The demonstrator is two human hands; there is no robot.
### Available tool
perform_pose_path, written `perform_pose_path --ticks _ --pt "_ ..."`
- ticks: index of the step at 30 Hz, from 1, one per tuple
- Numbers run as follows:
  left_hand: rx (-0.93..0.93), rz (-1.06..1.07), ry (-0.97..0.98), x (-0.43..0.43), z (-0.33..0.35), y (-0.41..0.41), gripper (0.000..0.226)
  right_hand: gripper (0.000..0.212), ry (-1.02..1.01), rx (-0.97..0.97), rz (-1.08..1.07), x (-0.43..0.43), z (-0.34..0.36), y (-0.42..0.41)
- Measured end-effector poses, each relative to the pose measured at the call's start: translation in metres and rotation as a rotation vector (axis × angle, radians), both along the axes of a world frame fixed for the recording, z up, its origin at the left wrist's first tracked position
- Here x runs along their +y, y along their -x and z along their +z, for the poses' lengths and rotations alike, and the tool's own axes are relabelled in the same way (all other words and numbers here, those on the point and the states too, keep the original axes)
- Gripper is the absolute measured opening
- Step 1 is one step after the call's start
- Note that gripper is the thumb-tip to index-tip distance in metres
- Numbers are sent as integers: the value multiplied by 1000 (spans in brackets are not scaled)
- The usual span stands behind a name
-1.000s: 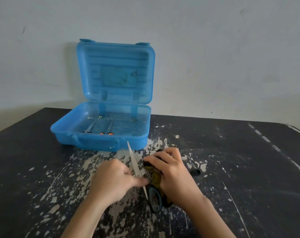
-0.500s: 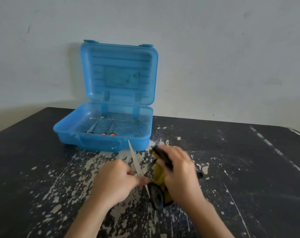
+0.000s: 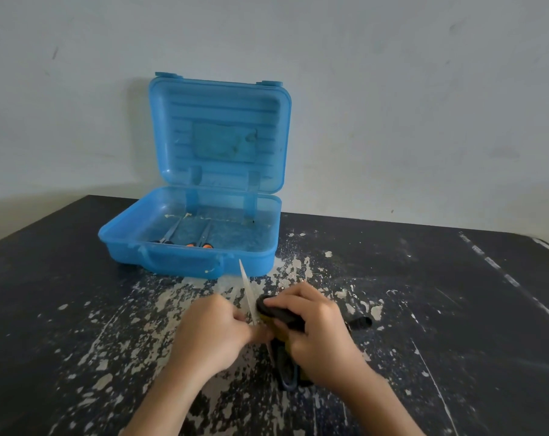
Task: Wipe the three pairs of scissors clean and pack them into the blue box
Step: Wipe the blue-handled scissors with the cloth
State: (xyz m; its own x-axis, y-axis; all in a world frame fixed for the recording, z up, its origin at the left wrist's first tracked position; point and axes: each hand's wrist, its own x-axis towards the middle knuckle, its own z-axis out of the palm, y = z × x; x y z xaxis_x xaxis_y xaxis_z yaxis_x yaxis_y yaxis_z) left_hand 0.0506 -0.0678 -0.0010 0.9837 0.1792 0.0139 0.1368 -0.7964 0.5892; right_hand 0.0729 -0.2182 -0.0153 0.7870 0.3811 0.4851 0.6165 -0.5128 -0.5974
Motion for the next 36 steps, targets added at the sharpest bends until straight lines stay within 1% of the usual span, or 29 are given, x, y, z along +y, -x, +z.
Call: perform_pose_path --ticks 2,3,4,6,8,9,10,11,13,14,16,18,20,21,22,24,26,27,29,30,31,33,35,36 --pt "27 -1 56 2 -1 0 60 37 46 112 41 -6 6 -1" --pt "49 -17 88 2 -2 0 59 37 33 177 35 -11 9 -3" --pt "76 -39 107 1 -4 0 56 39 -5 214 8 -16 12 -5" --pt "131 -58 183 1 -4 0 49 40 -159 172 -89 -25 18 -7" --pt "185 -3 436 2 -1 2 48 37 -271 97 -116 -25 23 -5" --pt "209 33 575 2 1 3 53 36 -266 74 -81 -22 24 -1" --pt "218 55 673 2 2 4 60 36 -224 60 -27 -17 23 3" --pt "211 64 716 1 3 4 69 38 -144 46 32 -9 20 7" --pt "167 75 730 -3 3 5 81 46 68 -26 112 7 9 15" --pt "141 91 733 -4 2 5 85 50 124 -65 126 12 3 15" --pt "124 138 754 -5 2 5 88 53 119 -43 135 13 0 12" --pt "122 162 749 -4 3 6 89 49 129 18 159 5 3 8" --pt "90 172 745 -1 3 4 93 46 180 73 197 -6 8 5" --pt "73 161 751 1 3 3 97 44 159 92 186 -9 10 3" --pt "69 142 750 2 3 3 99 42 88 99 157 -9 12 3" --pt "81 108 731 2 2 1 100 37 -39 26 100 -3 14 6" --pt "82 99 726 1 0 2 99 43 24 -52 110 5 9 9" --pt "80 102 725 1 -1 1 101 46 85 -50 141 6 6 11" --pt "79 131 737 2 -1 1 105 45 188 20 191 2 7 9" --pt "76 141 746 2 0 1 105 45 186 49 187 -1 8 7" --pt "74 143 751 3 1 1 103 44 141 57 161 -3 9 6" --pt "65 136 759 0 2 2 103 41 54 -10 97 -2 10 5" --pt "54 127 763 0 2 3 103 43 100 -54 106 2 8 8" --pt "48 131 767 0 3 3 103 45 146 -18 138 3 8 9"
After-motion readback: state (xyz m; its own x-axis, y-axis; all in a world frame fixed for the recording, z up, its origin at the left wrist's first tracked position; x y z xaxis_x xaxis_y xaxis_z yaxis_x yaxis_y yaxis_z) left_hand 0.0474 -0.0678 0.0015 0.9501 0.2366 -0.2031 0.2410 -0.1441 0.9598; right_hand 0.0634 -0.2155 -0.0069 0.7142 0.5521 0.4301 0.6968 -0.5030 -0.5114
